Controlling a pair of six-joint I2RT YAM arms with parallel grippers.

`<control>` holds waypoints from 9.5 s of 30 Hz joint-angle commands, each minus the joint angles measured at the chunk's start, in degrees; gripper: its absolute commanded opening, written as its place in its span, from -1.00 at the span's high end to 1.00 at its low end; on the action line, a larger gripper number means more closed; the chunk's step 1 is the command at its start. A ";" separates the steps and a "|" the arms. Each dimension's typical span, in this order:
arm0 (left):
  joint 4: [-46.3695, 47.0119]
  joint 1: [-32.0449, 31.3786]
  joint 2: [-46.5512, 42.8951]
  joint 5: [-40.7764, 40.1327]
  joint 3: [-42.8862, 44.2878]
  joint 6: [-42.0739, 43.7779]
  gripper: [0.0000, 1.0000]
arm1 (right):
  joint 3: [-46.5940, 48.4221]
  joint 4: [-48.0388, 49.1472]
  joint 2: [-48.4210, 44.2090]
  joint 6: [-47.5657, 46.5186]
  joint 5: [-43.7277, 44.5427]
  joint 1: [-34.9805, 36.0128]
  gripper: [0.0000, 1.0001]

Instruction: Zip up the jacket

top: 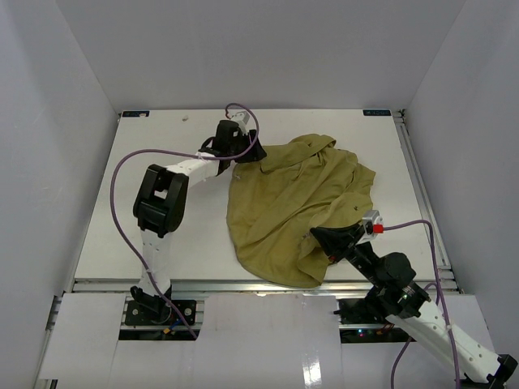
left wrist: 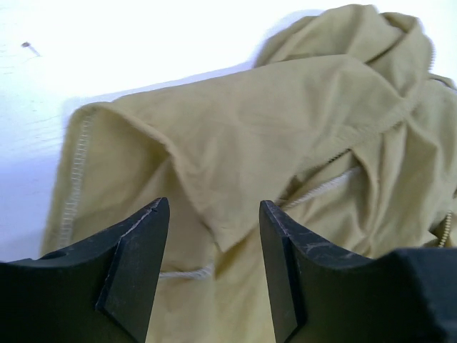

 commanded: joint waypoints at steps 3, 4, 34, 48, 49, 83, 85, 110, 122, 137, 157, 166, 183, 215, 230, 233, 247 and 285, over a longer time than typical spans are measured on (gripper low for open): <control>-0.19 2.38 3.75 5.67 6.09 -0.05 -0.26 | 3.04 -0.07 -6.52 -0.21 0.94 -0.02 0.85; -0.19 2.38 4.45 6.22 6.67 -0.36 -0.25 | 3.09 -0.18 -6.60 -0.21 1.01 -0.02 0.85; 2.56 5.02 -14.53 14.56 -7.90 -13.78 1.00 | 4.43 -2.70 -5.31 1.18 5.95 -0.02 0.85; 8.40 3.69 -42.71 5.30 -44.55 -20.10 1.00 | -3.03 12.61 17.49 8.32 18.07 -0.17 0.85; 8.46 3.36 -44.96 3.90 -47.18 -20.70 1.00 | -2.94 14.15 19.41 7.89 18.33 -0.23 0.85; -0.36 -13.26 -48.09 -30.66 -57.48 -24.49 0.37 | 1.24 21.20 31.92 0.88 6.99 -7.98 0.85; -1.66 -13.35 -50.47 -31.63 -57.08 -24.01 -0.21 | 1.24 20.52 31.30 1.10 6.70 -8.02 0.85; -12.83 -17.25 -44.24 -10.47 -40.44 9.88 -0.26 | 2.41 17.78 28.98 1.81 4.71 -8.02 0.84; -15.39 -21.98 -38.99 -15.72 -38.28 12.83 -0.15 | 2.17 17.51 28.47 1.88 4.32 -8.02 0.84; -17.06 -22.14 -32.16 -22.69 -34.67 11.80 -0.13 | 0.71 17.51 27.50 1.90 4.68 -7.94 0.85; -20.70 -22.21 -35.36 -32.98 -34.76 7.53 -0.23 | 0.36 17.51 27.24 1.90 4.78 -7.94 0.84; -20.51 -23.03 -40.34 -21.00 -33.67 11.03 -0.20 | 0.46 17.51 27.76 1.90 4.58 -8.01 0.85; -23.27 -25.36 -31.77 -23.72 -29.74 13.44 -0.04 | 0.85 17.51 28.30 1.76 4.41 -8.02 0.85; -24.99 -26.32 -25.57 -27.23 -29.03 11.85 0.26 | 0.19 17.34 26.76 1.85 4.41 -8.02 0.85; -25.50 -26.36 -24.77 -33.49 -28.13 10.10 0.73 | 0.27 17.34 27.07 1.90 4.15 -7.94 0.84; -24.39 -26.36 -26.28 -32.03 -27.32 10.11 0.72 | 1.08 17.25 27.95 1.81 3.00 -7.98 0.84; -22.65 -26.09 -25.35 -24.53 -26.40 11.99 1.00 | 3.17 15.32 29.29 1.77 2.44 -8.02 0.85; -24.08 -26.15 -26.84 -25.33 -24.65 10.38 0.41 | 3.01 16.12 31.60 1.83 0.45 -7.99 0.85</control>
